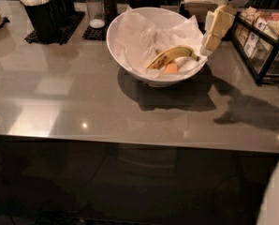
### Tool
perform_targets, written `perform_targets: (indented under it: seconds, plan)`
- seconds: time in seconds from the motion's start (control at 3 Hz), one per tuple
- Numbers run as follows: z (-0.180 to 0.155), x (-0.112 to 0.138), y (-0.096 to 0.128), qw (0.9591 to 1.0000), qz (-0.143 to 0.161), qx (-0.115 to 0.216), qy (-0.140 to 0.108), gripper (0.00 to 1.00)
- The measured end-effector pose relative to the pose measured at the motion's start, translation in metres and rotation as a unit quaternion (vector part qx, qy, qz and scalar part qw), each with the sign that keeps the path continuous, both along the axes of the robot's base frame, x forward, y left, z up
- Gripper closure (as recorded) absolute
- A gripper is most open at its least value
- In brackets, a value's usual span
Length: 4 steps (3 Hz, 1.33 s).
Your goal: Pick banana from white bowl
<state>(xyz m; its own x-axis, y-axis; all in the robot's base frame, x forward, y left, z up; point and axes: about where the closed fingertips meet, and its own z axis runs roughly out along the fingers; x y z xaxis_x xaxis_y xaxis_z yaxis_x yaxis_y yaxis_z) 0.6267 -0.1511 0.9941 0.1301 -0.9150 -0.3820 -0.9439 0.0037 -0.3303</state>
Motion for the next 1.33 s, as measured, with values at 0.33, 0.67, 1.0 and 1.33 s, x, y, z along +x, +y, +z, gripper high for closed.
perform_targets:
  seconds: [0.33, 0.67, 1.0, 1.33]
  plan:
    - [-0.011, 0.039, 0.003, 0.9999, -0.002, 0.01, 0.001, 0.0]
    - [-0.005, 0.052, 0.004, 0.9997, -0.007, 0.018, -0.017, 0.0]
    - [-0.006, 0.052, 0.004, 0.9996, -0.007, 0.018, -0.018, 0.05]
    - [-0.028, 0.058, 0.01, 0.9995, -0.005, 0.03, 0.003, 0.18]
